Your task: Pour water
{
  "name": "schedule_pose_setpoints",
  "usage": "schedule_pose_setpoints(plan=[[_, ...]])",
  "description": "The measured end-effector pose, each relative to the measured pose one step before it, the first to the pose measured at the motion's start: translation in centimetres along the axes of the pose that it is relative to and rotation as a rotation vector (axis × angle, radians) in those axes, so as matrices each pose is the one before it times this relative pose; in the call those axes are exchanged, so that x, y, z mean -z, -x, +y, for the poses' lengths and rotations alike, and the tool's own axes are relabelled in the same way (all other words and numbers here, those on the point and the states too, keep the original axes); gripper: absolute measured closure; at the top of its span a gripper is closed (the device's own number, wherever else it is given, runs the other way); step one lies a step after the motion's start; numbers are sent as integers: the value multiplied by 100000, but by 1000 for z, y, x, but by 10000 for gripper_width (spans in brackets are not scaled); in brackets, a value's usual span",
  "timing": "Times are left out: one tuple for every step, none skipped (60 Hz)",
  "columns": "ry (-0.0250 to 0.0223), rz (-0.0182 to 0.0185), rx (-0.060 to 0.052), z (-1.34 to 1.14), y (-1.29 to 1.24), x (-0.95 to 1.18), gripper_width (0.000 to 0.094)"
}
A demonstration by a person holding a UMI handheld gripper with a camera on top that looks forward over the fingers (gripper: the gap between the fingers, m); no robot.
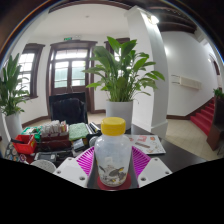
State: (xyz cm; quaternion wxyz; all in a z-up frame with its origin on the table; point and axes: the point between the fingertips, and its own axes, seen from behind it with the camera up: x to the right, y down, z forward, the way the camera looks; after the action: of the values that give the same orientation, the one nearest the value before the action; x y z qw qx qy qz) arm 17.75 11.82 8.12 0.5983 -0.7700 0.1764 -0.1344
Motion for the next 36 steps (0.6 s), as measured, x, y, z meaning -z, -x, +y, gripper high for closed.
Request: schedule_pose_setpoints(plan=[[191, 167, 427, -14, 16, -36, 419], [352, 183, 221, -35, -28, 68, 405], [275, 167, 216, 21, 0, 5, 394], [395, 218, 133, 26, 10, -16, 387], [452, 233, -175, 34, -39, -1, 381], [497, 296, -472, 53, -36, 22, 371], [562, 383, -556, 34, -47, 42, 359], [747, 351, -532, 117, -132, 31, 348], [851, 339, -407, 93, -29, 191, 327], [797, -134, -105, 126, 54, 163, 307], [754, -110, 86, 161, 43, 205, 279], [530, -281, 277, 136, 59, 228, 260], [314, -222, 257, 98, 43, 256, 243], [114, -16, 237, 87, -6, 300, 232], [29, 0, 73, 75, -4, 320, 223], [-140, -85, 77, 103, 46, 164, 222], [-127, -171, 242, 57, 86, 540, 222], [-43, -381, 280, 122, 125, 467, 225], [180, -464, 318, 171, 108, 485, 227], [399, -427, 303, 246, 93, 532, 227], [579, -274, 227, 300, 72, 529, 225], [658, -164, 130, 355, 28, 579, 224], [650, -69, -65, 309, -58, 521, 226], [722, 14, 9, 411, 19, 832, 225], [695, -133, -107, 374, 80, 733, 226], [652, -258, -156, 365, 73, 754, 228], [592, -449, -207, 333, 151, 759, 229], [453, -671, -300, 278, 225, 835, 232], [260, -722, -457, 227, 220, 834, 235], [-102, -867, -509, 152, 167, 506, 233], [-346, -740, -600, 58, 233, 978, 233], [-458, -675, -578, 2, 248, 885, 233], [-364, -683, -559, -12, 263, 885, 232], [-158, -865, -408, -12, 311, 916, 232], [-88, -989, -174, -52, 313, 880, 234], [-103, -990, -71, -73, 319, 843, 235]])
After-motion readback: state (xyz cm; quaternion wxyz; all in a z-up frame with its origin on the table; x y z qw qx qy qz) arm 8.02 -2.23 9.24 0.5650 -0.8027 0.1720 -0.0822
